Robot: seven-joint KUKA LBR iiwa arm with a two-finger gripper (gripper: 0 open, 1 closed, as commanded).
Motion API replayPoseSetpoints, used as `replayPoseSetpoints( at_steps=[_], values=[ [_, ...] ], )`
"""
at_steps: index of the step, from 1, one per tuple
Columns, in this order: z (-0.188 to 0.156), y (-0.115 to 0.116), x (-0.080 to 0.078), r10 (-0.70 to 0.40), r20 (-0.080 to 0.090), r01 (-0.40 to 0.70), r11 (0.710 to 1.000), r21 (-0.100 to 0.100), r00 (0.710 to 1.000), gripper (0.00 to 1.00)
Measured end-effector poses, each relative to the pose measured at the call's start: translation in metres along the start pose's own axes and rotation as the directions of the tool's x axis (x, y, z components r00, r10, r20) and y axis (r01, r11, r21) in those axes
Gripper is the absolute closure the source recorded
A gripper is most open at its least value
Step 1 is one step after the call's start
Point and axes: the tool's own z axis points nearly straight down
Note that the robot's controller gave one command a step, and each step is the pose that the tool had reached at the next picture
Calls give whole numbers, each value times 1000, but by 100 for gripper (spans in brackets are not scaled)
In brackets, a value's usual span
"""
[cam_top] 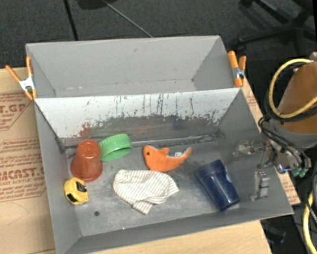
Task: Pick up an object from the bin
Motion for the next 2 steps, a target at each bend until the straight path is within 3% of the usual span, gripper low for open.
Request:
replayPoseSetpoints(
  at_steps=[1, 2],
  values=[
    [-4, 1, -2, -2, 7, 2, 1000, 2, 1000, 0],
    [49, 24, -35, -119, 12, 119, 993, 4, 993, 0]
  ],
)
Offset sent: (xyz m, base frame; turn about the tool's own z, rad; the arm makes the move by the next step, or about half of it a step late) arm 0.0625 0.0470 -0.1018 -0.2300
